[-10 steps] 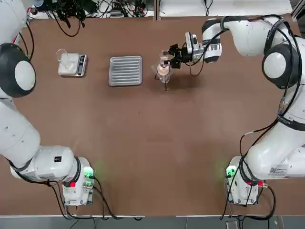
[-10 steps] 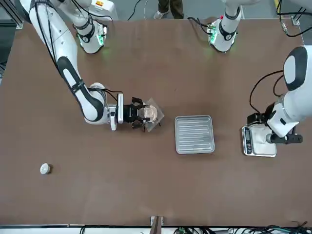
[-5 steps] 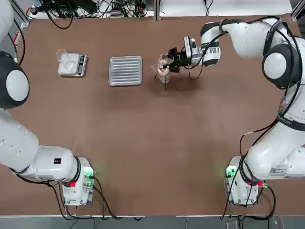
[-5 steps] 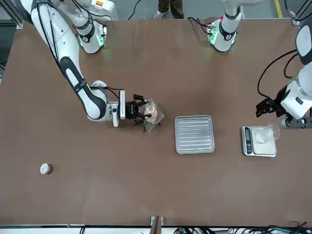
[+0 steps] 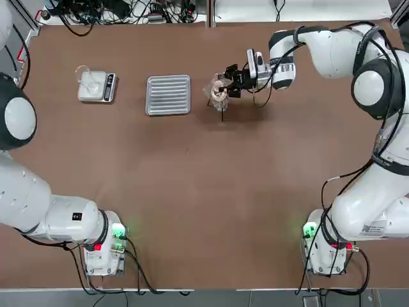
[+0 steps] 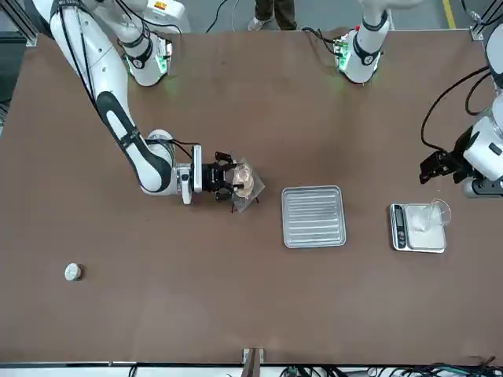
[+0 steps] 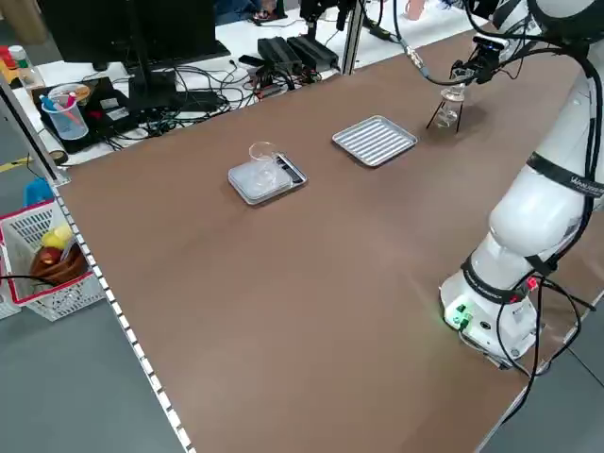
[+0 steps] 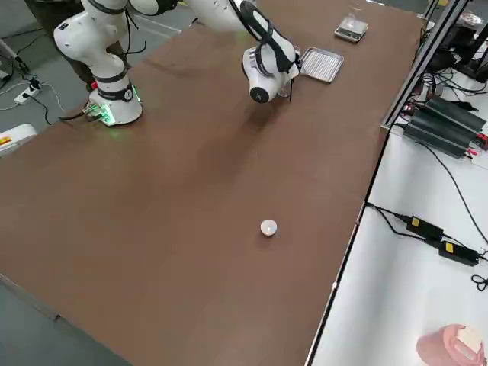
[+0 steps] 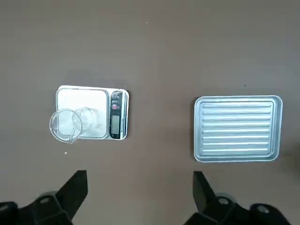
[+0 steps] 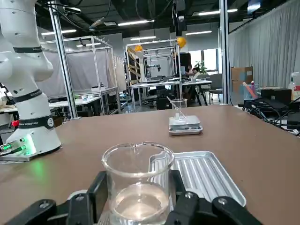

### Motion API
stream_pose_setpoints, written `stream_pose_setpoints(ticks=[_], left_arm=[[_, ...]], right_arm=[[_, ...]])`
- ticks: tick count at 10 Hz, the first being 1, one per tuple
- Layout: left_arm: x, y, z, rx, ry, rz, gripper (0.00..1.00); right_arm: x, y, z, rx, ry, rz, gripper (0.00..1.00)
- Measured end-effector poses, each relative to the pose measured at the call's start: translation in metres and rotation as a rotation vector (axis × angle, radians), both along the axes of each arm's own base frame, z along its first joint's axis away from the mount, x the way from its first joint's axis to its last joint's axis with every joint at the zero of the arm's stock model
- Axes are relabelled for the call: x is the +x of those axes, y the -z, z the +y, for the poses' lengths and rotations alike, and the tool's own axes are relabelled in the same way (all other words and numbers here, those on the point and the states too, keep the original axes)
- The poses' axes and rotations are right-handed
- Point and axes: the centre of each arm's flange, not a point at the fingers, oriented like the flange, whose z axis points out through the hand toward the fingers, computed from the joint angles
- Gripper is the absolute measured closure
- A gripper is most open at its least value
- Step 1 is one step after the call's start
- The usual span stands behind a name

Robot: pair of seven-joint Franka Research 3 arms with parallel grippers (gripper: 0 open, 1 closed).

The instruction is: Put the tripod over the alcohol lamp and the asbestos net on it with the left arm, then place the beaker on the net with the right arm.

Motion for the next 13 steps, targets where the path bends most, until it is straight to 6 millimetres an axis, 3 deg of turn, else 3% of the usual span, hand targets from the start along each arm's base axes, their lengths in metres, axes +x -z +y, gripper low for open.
stream_pose_setpoints(ticks=[7,9,11,13], left_arm=[[-0.006,-0.014,-0.012,-0.003,0.020,-0.024,0.00],[-0.006,-0.014,-0.012,-0.003,0.020,-0.024,0.00],[-0.006,-0.014,-0.012,-0.003,0.020,-0.024,0.00],[-0.006,-0.014,-0.012,-0.003,0.020,-0.024,0.00]], right_arm=[[-0.002,0.002,0.000,-0.001,-0.002,0.005,0.41],[-0.002,0.002,0.001,0.002,0.003,0.009,0.35],[-0.003,0.001,0.002,0.009,0.013,0.017,0.21],[-0.003,0.002,0.002,0.009,0.012,0.018,0.19]])
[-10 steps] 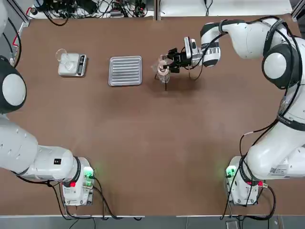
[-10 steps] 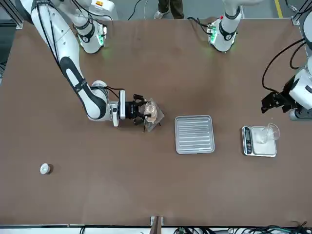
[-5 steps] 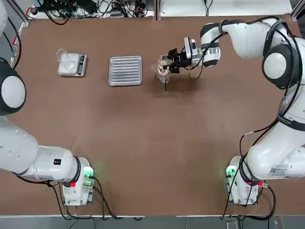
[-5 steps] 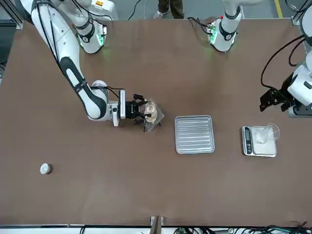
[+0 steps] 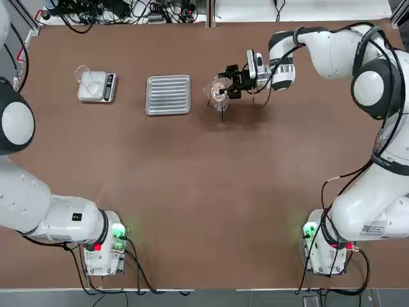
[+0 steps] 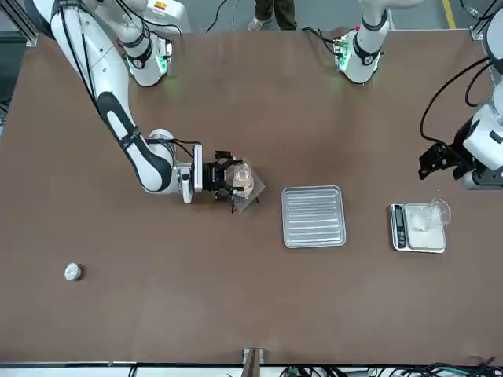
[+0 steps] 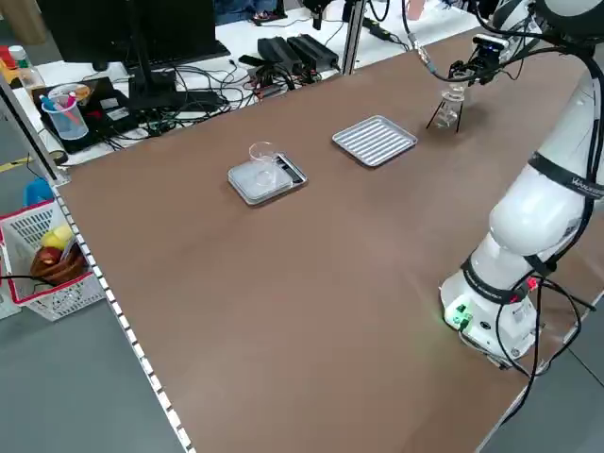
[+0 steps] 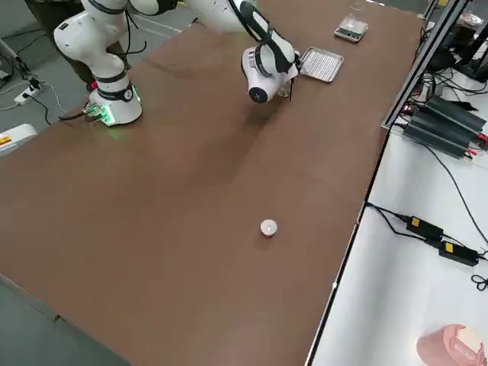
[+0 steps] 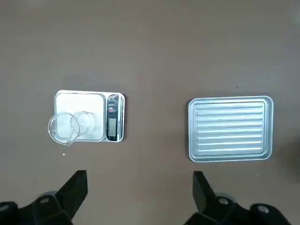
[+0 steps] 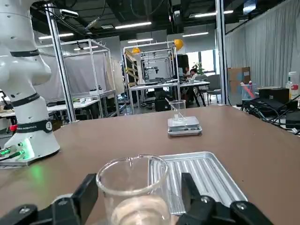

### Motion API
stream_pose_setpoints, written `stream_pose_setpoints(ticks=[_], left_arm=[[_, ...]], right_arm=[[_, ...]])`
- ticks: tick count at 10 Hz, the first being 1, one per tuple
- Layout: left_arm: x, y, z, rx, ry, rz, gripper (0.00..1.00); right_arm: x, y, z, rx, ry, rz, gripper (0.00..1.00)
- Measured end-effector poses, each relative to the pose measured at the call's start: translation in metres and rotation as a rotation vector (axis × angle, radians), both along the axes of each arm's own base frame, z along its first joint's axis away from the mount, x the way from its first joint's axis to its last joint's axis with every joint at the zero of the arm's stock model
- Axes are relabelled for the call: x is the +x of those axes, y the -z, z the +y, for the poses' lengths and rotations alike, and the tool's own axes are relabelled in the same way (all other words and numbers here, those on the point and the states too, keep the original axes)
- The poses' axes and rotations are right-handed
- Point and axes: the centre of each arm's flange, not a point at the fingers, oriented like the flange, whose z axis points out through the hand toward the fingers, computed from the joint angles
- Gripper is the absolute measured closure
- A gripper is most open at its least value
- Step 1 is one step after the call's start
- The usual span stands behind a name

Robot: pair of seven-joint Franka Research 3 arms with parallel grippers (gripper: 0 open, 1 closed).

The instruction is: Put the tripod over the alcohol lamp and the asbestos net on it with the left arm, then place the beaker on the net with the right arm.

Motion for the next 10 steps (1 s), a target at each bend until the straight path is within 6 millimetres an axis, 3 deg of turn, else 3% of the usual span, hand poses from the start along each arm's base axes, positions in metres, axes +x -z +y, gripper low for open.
stream_pose_setpoints(ticks=[3,4,8,10], left_arm=[[0.000,-0.001,-0.001,0.000,0.001,-0.001,0.00],[-0.001,-0.001,-0.001,0.000,0.002,-0.002,0.00],[-0.004,-0.009,-0.007,-0.001,0.013,0.004,0.00],[-0.020,-0.014,-0.023,0.003,0.043,0.072,0.00]], right_arm=[[-0.001,0.002,0.000,0.001,0.004,0.008,0.10],[-0.002,0.003,-0.001,0.002,0.009,0.013,0.00],[0.000,0.006,-0.007,0.003,0.021,0.021,0.00],[-0.001,0.005,-0.014,0.014,0.031,0.032,0.00]])
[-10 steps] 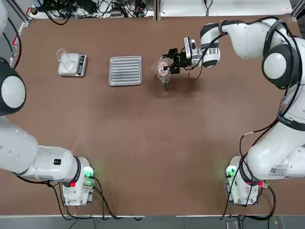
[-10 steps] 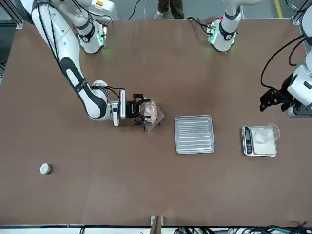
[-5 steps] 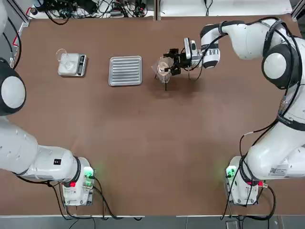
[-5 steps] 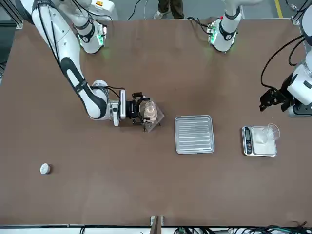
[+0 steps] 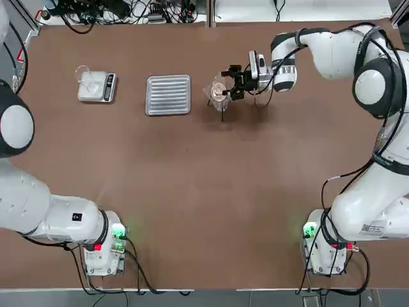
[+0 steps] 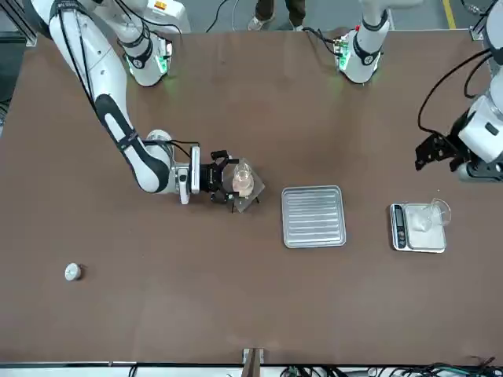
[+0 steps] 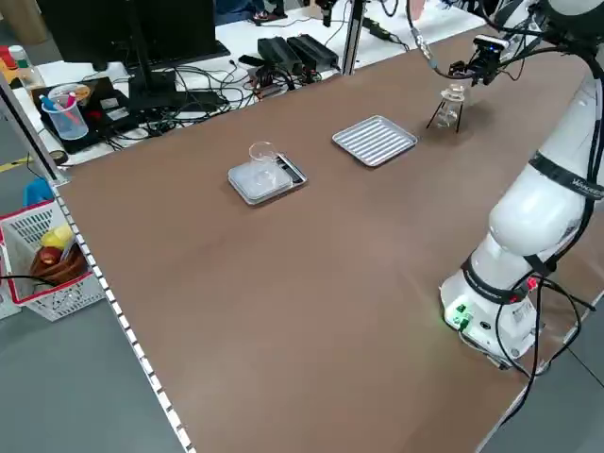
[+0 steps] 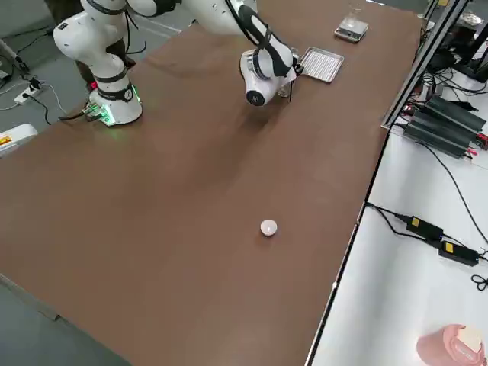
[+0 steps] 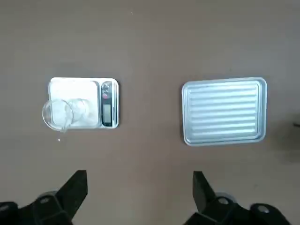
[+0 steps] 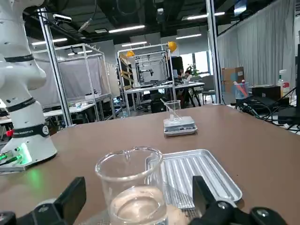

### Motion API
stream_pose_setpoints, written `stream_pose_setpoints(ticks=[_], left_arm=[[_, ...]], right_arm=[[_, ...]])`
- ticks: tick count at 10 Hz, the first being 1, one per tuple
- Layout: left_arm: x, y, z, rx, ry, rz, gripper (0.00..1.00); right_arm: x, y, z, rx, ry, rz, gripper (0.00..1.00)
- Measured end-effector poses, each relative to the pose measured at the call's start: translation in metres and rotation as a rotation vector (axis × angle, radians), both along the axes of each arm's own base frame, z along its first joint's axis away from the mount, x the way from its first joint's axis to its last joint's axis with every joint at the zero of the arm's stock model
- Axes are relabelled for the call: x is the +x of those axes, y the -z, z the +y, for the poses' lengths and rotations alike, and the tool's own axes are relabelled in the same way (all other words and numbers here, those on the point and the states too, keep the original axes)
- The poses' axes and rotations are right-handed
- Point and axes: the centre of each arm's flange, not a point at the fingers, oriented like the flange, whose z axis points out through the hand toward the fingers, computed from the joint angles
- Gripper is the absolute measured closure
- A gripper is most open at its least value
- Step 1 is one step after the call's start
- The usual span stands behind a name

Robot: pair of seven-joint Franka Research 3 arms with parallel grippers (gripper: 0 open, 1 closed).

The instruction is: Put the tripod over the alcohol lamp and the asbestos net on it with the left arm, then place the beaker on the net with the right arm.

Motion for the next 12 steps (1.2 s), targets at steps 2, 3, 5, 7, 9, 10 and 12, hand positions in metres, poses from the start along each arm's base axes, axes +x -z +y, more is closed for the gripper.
stream_pose_setpoints(ticks=[2,3,5,7,9,10,12], left_arm=[[-0.014,-0.015,-0.010,0.001,0.011,0.009,0.00],[-0.016,-0.018,-0.011,0.001,0.005,0.007,0.00],[-0.015,-0.018,-0.009,0.001,-0.004,0.008,0.00],[-0.009,-0.018,0.001,0.000,-0.023,0.005,0.00],[0.001,-0.015,0.007,-0.001,-0.035,0.006,0.00],[0.003,-0.012,0.007,-0.001,-0.034,0.009,0.00],[0.005,-0.013,0.006,-0.002,-0.033,0.001,0.00]], right_arm=[[-0.002,-0.002,-0.008,0.020,0.015,0.017,0.00],[-0.001,-0.002,-0.014,0.026,0.025,0.024,0.00],[-0.002,-0.002,-0.025,0.035,0.041,0.037,0.00],[-0.002,-0.005,-0.035,0.050,0.056,0.046,0.00],[0.002,-0.009,-0.044,0.063,0.072,0.045,0.00],[0.005,-0.013,-0.049,0.071,0.080,0.041,0.00],[0.010,-0.020,-0.058,0.112,0.085,0.038,0.00]])
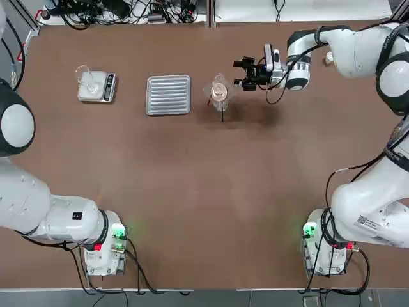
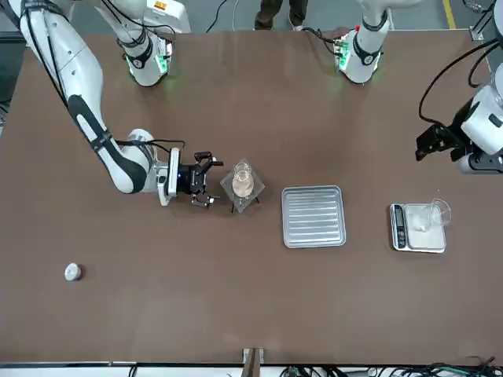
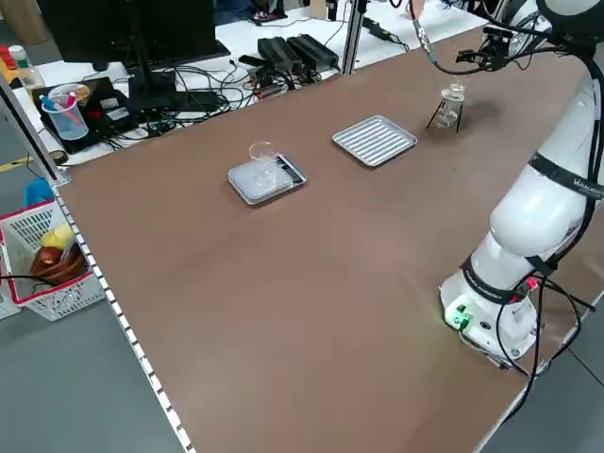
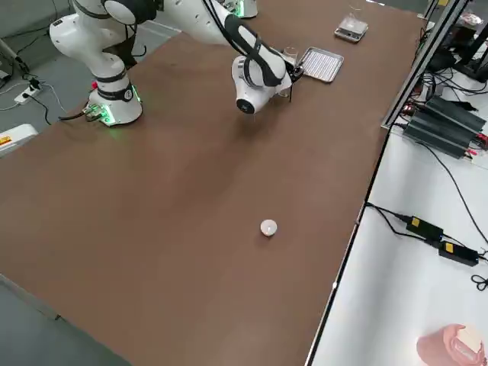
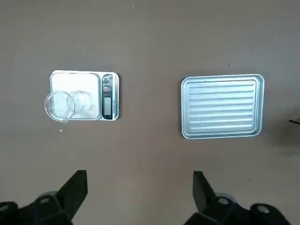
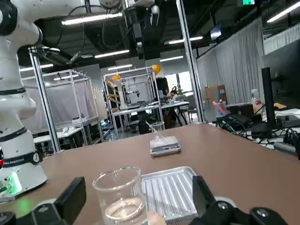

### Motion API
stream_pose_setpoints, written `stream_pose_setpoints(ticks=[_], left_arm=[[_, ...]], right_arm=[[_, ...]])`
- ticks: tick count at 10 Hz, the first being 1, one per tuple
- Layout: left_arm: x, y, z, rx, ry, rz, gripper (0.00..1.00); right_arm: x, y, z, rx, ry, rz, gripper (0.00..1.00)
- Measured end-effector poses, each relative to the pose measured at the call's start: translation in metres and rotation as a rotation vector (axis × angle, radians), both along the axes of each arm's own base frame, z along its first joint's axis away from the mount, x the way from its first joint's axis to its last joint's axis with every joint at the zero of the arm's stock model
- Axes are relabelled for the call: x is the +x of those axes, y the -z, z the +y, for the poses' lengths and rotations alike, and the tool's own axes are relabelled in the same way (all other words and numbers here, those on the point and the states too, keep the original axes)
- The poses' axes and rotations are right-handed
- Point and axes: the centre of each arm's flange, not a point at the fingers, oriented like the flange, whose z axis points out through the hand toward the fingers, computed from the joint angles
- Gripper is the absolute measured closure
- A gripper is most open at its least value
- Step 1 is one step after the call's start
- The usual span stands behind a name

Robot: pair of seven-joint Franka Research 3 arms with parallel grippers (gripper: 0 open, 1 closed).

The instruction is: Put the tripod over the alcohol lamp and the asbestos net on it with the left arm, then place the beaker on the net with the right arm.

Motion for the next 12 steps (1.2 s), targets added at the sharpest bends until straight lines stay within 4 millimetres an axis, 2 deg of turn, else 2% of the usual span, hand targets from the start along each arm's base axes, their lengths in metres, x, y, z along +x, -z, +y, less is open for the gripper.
stream_pose_setpoints(ticks=[4,9,12], left_arm=[[0.003,-0.009,0.001,-0.003,-0.003,-0.038,0.00],[0.005,-0.006,0.006,-0.002,-0.012,-0.034,0.00],[0.005,-0.006,0.006,-0.003,-0.011,-0.034,0.00]], right_arm=[[0.018,-0.024,-0.004,0.064,0.000,-0.009,0.00],[0.055,-0.060,-0.002,0.074,0.085,0.013,0.00],[0.089,-0.080,-0.026,0.013,0.186,-0.007,0.00]])
